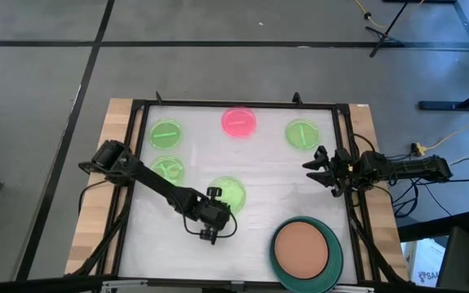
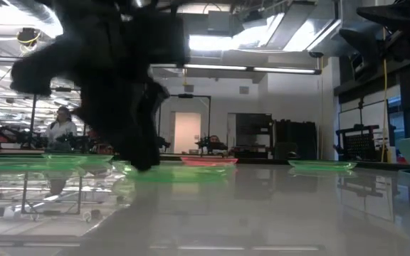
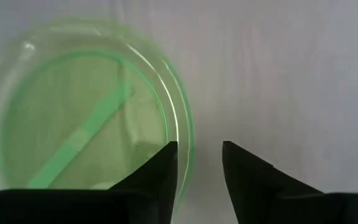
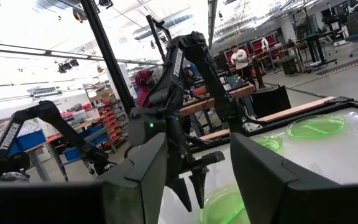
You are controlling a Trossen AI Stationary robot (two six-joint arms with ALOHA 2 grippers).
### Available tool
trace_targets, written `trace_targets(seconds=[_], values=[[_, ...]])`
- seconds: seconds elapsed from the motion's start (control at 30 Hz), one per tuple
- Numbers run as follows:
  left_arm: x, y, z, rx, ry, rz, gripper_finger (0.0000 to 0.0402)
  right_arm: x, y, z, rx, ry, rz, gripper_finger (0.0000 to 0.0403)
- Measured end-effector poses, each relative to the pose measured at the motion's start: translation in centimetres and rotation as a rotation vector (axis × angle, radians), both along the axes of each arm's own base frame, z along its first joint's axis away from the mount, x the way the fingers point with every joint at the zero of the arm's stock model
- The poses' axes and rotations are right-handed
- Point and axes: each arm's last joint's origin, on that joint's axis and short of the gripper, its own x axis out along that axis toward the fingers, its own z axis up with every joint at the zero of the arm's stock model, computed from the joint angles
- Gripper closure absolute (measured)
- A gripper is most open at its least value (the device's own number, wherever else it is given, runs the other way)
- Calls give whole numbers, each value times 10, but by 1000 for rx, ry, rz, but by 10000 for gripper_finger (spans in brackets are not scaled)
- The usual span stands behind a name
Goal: Stack plastic plates
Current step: Stack the light green plate on top of the brown plate
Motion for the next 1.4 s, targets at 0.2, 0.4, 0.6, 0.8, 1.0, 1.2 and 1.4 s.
trace_targets(seconds=[0.2,0.4,0.6,0.8,1.0,1.2,1.4], values=[[3,-1,-15,39,26,6,281,0,0,-1,0,8,-4,233],[3,0,-16,65,17,16,282,0,-1,-1,5,13,-25,233],[4,2,-16,121,-10,44,323,0,-1,-1,8,14,-36,233],[9,2,-15,150,-69,23,394,0,-1,-1,8,14,-36,233],[33,-10,7,52,-255,-52,397,0,-1,-1,8,14,-36,233],[53,-28,35,-75,-532,-158,399,0,-1,-1,8,13,-36,233],[76,-42,35,-117,-629,-261,400,0,-1,-1,8,13,-36,233]])
